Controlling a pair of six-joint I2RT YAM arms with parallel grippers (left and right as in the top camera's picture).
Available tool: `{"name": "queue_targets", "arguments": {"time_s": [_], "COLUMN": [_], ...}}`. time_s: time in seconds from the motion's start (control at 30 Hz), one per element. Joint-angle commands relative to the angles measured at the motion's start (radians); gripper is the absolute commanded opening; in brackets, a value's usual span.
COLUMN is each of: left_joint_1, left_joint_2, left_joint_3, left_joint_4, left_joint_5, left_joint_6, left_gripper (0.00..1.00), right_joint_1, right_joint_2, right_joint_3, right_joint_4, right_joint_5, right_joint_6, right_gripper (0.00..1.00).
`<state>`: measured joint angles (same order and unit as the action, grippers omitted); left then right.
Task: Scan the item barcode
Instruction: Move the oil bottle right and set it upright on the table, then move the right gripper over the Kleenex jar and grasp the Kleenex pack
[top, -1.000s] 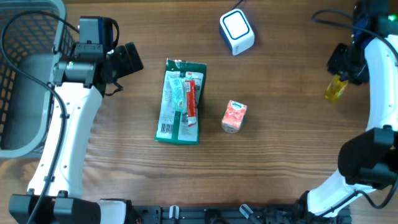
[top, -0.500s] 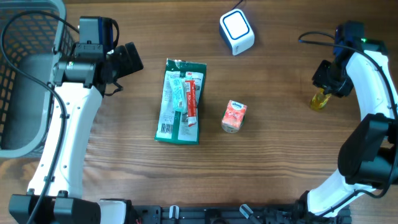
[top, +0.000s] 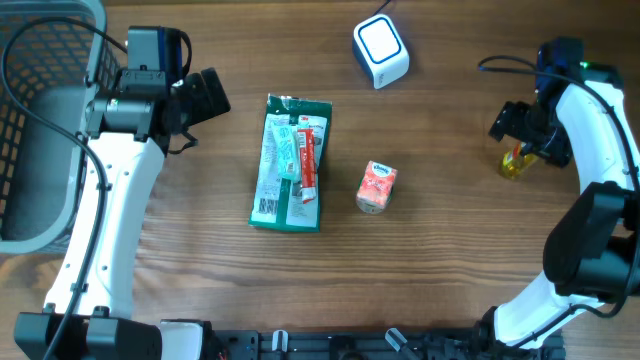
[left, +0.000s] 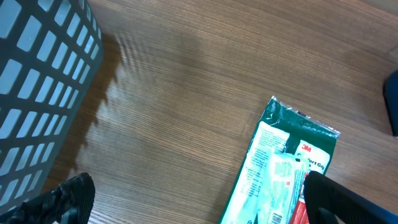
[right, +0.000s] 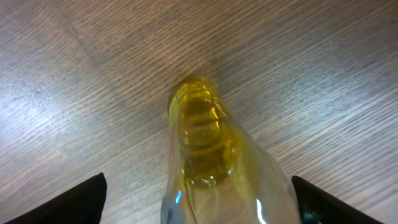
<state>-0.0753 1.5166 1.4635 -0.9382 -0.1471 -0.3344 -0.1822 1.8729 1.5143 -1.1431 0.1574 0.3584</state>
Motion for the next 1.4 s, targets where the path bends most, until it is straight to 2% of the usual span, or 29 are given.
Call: {"name": "queue_targets", "arguments": {"time_s": [0.0,0.17,0.37,0.43,0.5,0.73,0.9,0.97,1.13,1.37], "left_joint_1": [0.005,0.005,0.005,0.005,0.005,0.005,0.005,0.005,0.005,0.005], "left_joint_2": [0.003,0.003,0.003,0.003,0.003,0.003,0.003,0.003,0.003,0.003], "left_joint_3": [0.008,0.008,0.008,0.008,0.008,0.008,0.008,0.008,0.008,0.008], "left_joint_4": [0.002,0.002,0.003,0.003,0.002,0.002,0.002,0.002,0.003,0.002], "left_joint_5": [0.008,0.008,0.008,0.008,0.008,0.008,0.008,0.008,0.008,0.008], "left_joint_6": [0.013,0.013,0.013,0.013,0.013,0.013,0.013,0.013,0.013,0.013], "left_gripper": [1.0,1.0,1.0,1.0,1.0,1.0,1.0,1.0,1.0,1.0], "right_joint_1": [0.005,0.014,0.063,0.114,0.167,0.409,0.57,0.616,0.668,0.669], "right_joint_2": [-0.074,-0.178,-0.296,-0.323,-0.33,-0.326,-0.324,-0.324,-0.324,-0.323], "right_joint_3": [0.138,0.223,0.223,0.223,0.223,0.161,0.046,-0.006,-0.111,-0.2], "right_joint_4": [-0.042,-0.082,-0.129,-0.155,-0.176,-0.182,-0.045,0.013,0.134,0.204], "right_joint_5": [0.003,-0.138,-0.359,-0.425,-0.455,-0.442,-0.368,-0.349,-0.344,-0.331], "right_joint_6": [-0.028,-0.124,-0.121,-0.119,-0.101,0.05,0.19,0.228,0.252,0.255], "right_gripper": [0.96,0.96,0.94,0.89,0.88,0.89,1.0,1.0,0.98,1.0]}}
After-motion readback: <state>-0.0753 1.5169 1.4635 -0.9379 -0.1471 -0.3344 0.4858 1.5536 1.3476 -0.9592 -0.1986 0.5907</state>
